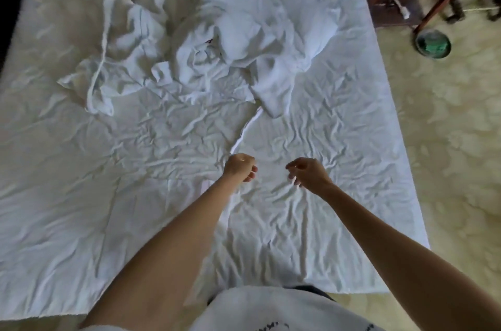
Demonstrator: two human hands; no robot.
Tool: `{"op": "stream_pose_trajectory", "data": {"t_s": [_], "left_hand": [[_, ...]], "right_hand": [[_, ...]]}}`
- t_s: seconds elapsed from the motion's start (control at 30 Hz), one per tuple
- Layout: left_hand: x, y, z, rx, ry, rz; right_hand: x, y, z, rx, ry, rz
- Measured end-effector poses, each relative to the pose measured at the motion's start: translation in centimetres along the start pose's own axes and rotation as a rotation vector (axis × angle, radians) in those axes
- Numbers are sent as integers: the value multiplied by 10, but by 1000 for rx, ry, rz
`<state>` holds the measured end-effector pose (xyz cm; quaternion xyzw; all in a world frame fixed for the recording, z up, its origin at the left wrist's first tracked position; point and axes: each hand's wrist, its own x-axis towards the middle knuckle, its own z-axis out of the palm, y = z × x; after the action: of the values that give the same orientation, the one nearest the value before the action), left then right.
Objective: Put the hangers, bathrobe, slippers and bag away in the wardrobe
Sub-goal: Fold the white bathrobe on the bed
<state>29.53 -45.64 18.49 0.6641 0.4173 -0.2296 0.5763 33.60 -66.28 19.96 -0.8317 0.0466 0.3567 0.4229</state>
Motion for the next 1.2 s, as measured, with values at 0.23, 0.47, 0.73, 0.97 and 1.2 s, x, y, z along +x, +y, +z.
{"op": "stream_pose_trajectory", "data": {"t_s": [0.23,0.47,0.73,0.97,1.2], "left_hand": [[70,82,-13,340,147,174],[148,161,-34,541,288,333],[265,235,-98,978,716,615],[348,265,-143,1117,839,632],[341,260,-123,900,553,728]], "right_hand": [[119,-74,-31,126,47,-114],[225,-128,-39,116,179,-215],[358,-170,-10,-230,352,-307],[435,-154,2,-679,460,-337],[425,-132,5,-395,399,-371]]}}
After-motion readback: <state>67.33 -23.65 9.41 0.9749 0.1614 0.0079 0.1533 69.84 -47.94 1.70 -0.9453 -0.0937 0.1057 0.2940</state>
